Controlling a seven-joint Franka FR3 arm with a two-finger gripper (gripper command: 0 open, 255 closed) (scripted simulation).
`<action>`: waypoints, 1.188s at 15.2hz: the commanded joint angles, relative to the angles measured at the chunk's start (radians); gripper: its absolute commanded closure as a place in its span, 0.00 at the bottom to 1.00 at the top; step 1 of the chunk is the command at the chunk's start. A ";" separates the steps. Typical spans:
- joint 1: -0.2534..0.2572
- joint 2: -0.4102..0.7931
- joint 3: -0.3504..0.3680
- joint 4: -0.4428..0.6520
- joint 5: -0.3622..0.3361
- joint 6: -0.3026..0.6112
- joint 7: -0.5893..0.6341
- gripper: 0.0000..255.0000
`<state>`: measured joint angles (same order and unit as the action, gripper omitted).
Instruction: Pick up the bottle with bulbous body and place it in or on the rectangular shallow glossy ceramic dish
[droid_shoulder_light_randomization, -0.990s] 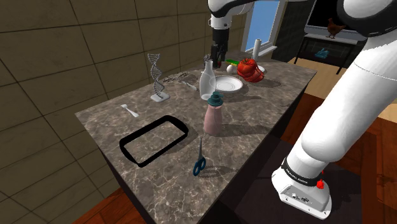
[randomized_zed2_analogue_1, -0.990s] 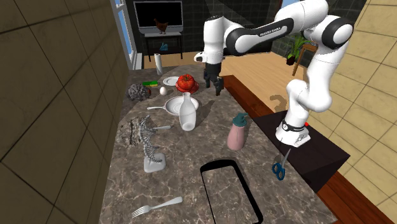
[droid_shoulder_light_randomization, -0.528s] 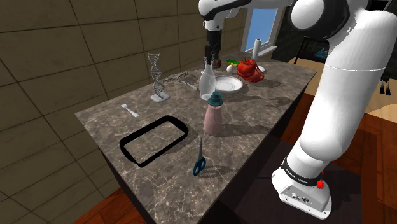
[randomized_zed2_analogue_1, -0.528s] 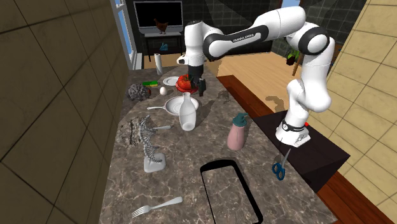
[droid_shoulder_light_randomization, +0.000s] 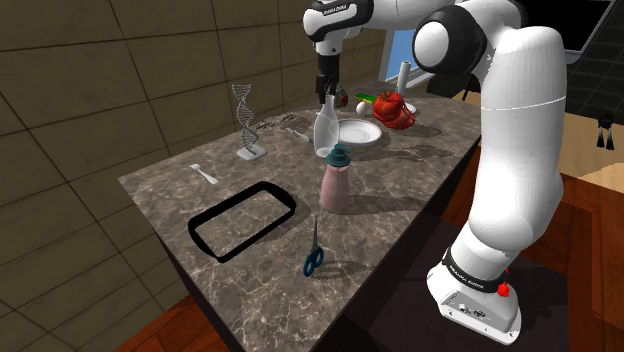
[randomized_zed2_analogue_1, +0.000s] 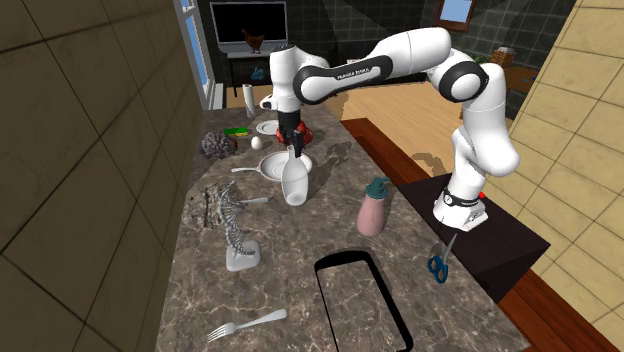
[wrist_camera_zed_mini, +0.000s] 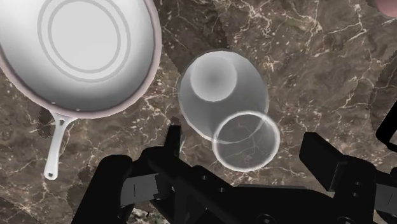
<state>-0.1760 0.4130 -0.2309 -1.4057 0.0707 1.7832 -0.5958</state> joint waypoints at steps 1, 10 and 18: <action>0.001 -0.002 0.000 -0.029 0.000 0.027 -0.001 0.00; 0.002 0.000 0.001 -0.060 0.001 0.061 -0.002 0.00; 0.002 0.001 0.001 -0.060 0.001 0.061 -0.002 1.00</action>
<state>-0.1738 0.4131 -0.2298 -1.4649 0.0719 1.8440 -0.5976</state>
